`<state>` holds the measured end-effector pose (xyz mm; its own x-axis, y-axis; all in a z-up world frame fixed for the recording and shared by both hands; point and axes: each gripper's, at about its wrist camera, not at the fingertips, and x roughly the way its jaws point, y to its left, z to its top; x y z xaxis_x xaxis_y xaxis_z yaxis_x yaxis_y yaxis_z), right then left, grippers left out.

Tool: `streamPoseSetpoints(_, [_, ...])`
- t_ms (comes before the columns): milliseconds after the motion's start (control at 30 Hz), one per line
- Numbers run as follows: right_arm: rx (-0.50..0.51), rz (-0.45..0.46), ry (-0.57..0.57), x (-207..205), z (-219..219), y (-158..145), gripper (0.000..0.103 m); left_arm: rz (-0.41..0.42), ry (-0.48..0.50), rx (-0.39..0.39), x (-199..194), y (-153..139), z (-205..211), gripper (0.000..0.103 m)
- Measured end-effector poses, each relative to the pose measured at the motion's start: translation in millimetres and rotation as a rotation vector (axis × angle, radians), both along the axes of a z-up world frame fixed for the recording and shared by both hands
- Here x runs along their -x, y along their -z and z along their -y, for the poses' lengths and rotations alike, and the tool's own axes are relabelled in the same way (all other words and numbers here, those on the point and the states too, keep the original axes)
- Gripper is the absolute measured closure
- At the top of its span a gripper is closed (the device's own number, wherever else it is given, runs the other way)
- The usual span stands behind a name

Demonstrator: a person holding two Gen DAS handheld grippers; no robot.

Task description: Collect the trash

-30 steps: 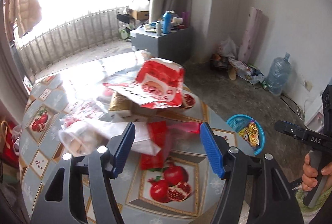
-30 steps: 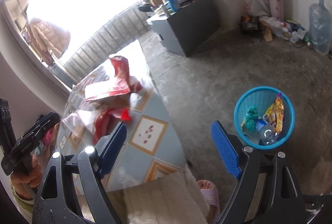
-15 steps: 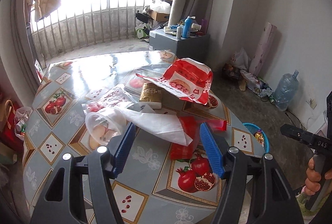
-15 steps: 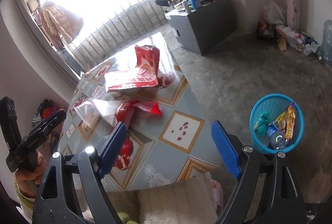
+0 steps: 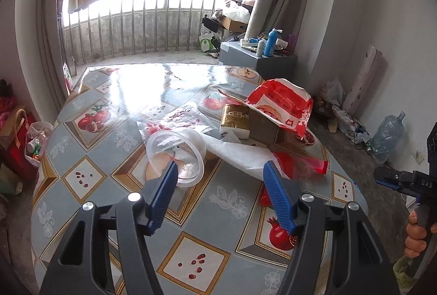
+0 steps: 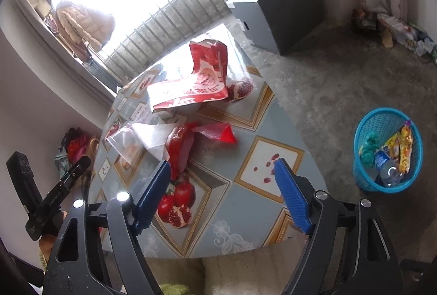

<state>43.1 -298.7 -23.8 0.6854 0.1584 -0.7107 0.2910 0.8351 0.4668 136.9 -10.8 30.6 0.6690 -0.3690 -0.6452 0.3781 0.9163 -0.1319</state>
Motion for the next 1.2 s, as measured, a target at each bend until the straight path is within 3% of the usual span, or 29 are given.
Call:
streamPoseSetpoints(267, [-0.035, -0.041, -0.036, -31, -7, 15, 0.043, 0.017, 0.082, 0.052, -17, 12, 22, 0.041])
streamPoseSetpoints(567, [0.012, -0.047, -0.061, -68, -12, 26, 0.057, 0.029, 0.145, -0.038, -55, 38, 68, 0.062])
streamPoseSetpoints(733, [-0.005, -0.048, -0.083, -94, -9, 40, 0.065, -0.046, 0.165, -0.106, -76, 69, 93, 0.08])
streamPoseSetpoints(800, [-0.015, -0.06, -0.108, -102, -13, 49, 0.07, -0.101, 0.175, -0.123, -80, 84, 101, 0.092])
streamPoseSetpoints(867, [-0.02, -0.071, -0.132, -107, -17, 57, 0.075, -0.146, 0.201, -0.135, -78, 96, 108, 0.097])
streamPoseSetpoints(967, [-0.003, -0.077, -0.159, -104, -21, 55, 0.085, -0.122, 0.238, -0.157, -64, 99, 114, 0.098])
streamPoseSetpoints(1200, [-0.001, -0.115, -0.184, -68, -20, 52, 0.094, -0.169, 0.343, -0.12, -24, 98, 123, 0.098])
